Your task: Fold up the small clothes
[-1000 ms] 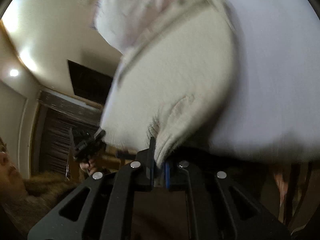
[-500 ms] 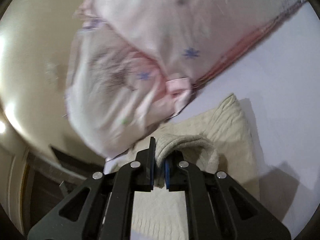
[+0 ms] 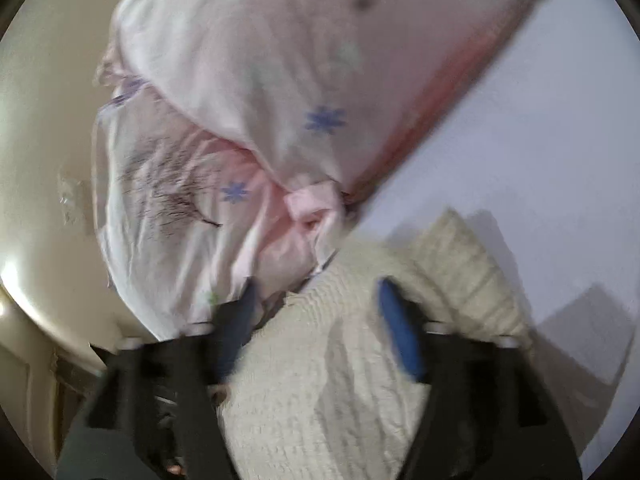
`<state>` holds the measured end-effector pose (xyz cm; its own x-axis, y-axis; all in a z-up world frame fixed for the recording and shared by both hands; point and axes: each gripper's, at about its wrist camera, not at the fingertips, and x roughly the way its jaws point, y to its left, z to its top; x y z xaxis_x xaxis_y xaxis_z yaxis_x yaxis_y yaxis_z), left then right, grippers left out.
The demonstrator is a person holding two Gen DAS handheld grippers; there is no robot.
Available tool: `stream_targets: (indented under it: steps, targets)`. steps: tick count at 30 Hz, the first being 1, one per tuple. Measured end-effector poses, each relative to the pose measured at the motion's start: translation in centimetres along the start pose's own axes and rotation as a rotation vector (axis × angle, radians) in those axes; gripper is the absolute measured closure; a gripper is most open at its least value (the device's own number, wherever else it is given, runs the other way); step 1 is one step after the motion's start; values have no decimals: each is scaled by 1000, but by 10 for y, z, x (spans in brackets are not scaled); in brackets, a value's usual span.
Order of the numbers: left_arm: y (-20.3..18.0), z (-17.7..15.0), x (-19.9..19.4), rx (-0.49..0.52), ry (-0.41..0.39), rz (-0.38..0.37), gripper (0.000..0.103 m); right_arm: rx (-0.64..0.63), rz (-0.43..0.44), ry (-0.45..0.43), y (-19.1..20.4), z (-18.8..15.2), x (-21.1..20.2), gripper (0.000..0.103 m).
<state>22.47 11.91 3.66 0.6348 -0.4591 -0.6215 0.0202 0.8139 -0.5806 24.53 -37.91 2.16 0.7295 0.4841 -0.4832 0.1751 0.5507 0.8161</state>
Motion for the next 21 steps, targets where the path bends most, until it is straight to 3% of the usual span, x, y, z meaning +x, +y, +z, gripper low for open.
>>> stream_targets:
  steps: [1,2,5,8,11,15,17,21]
  targets:
    - [0,-1,-10,4,-31,14,27,-41,-18,-22,7,-1,-5,10]
    - [0,-4,-28,21,-86,32,22,-64,-34,-37,10,-2,-8,5]
    - [11,-12,-61,28,-138,35,22,-132,-65,-97,15,-6,-22,3]
    - [30,-23,-66,-3,-72,61,22,-120,-44,-103,12,-4,-27,3]
    - [44,-35,-55,-25,-2,84,28,-109,-18,-78,5,-2,-29,2]
    - [53,-42,-48,-56,18,68,36,-120,-10,-66,13,-5,-25,2]
    - [56,-44,-46,-70,18,71,44,-119,5,-67,13,-5,-28,2]
    - [72,-49,-49,-176,-4,36,71,-98,46,-56,10,-3,-30,2]
